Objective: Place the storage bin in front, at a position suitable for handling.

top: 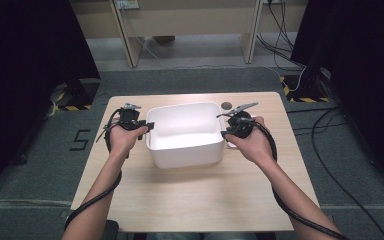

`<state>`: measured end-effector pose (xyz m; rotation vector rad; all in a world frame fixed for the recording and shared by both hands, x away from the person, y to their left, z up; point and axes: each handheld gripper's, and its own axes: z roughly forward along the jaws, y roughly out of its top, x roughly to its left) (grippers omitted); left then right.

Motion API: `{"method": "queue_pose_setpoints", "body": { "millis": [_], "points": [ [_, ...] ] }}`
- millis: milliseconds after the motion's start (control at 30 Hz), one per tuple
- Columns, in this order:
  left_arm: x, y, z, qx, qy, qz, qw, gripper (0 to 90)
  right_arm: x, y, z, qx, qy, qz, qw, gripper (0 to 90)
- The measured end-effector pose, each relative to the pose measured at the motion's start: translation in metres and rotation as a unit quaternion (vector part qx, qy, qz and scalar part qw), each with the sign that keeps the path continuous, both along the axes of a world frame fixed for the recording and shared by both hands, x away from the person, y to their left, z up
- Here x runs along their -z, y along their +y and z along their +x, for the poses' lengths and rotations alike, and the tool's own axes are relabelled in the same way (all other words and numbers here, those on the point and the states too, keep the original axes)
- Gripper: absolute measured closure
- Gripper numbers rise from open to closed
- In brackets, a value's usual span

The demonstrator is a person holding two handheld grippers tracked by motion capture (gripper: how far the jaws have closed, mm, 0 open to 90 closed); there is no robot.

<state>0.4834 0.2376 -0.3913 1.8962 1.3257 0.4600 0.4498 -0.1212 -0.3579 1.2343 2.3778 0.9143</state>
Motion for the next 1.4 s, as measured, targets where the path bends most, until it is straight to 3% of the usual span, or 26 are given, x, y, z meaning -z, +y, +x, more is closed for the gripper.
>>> {"method": "queue_pose_setpoints", "body": {
  "millis": [133, 200, 300, 433, 633, 800, 900, 1133, 1233, 1300, 1400],
  "points": [
    [-0.008, 0.005, -0.021, -0.005, -0.009, -0.037, 0.9992, 52.9, -0.005, -0.007, 0.000, 0.023, -0.022, 0.020, 0.9993, 68.5],
    [-0.010, 0.006, -0.035, -0.001, -0.017, -0.024, 0.9995, 53.6, -0.005, -0.007, -0.002, 0.027, -0.020, 0.024, 0.9992, 68.6],
    [-0.007, 0.003, -0.042, 0.007, -0.002, -0.020, 0.9998, 59.3, -0.004, -0.005, -0.004, 0.022, -0.015, 0.019, 0.9995, 72.6],
    [0.001, -0.004, -0.034, 0.002, 0.029, 0.001, 0.9996, 64.5, -0.003, -0.002, -0.003, 0.016, -0.013, 0.014, 0.9997, 75.8],
    [-0.001, -0.014, -0.013, -0.005, 0.026, 0.053, 0.9982, 70.7, 0.005, 0.000, 0.003, 0.021, 0.004, 0.019, 0.9996, 78.7],
    [0.003, -0.018, 0.006, -0.013, 0.030, 0.067, 0.9972, 73.8, 0.003, 0.003, 0.010, 0.025, 0.003, 0.011, 0.9996, 79.8],
    [0.009, -0.018, 0.010, -0.022, 0.033, 0.058, 0.9975, 75.0, 0.003, 0.005, 0.011, 0.027, 0.003, 0.009, 0.9996, 79.8],
    [0.008, -0.017, 0.000, -0.023, 0.021, 0.058, 0.9978, 73.6, 0.003, 0.007, 0.011, 0.030, -0.001, 0.004, 0.9995, 80.0],
    [0.005, -0.014, -0.005, -0.023, 0.016, 0.044, 0.9986, 71.0, 0.002, 0.008, 0.012, 0.026, 0.001, 0.002, 0.9997, 79.2],
    [0.000, -0.010, -0.011, -0.025, 0.009, 0.023, 0.9994, 65.7, 0.001, 0.006, 0.014, 0.022, 0.007, 0.019, 0.9995, 74.0],
    [-0.008, -0.003, -0.020, -0.025, -0.009, 0.000, 0.9996, 54.5, -0.009, -0.003, 0.014, 0.028, -0.008, 0.045, 0.9986, 62.0]
  ]
}}
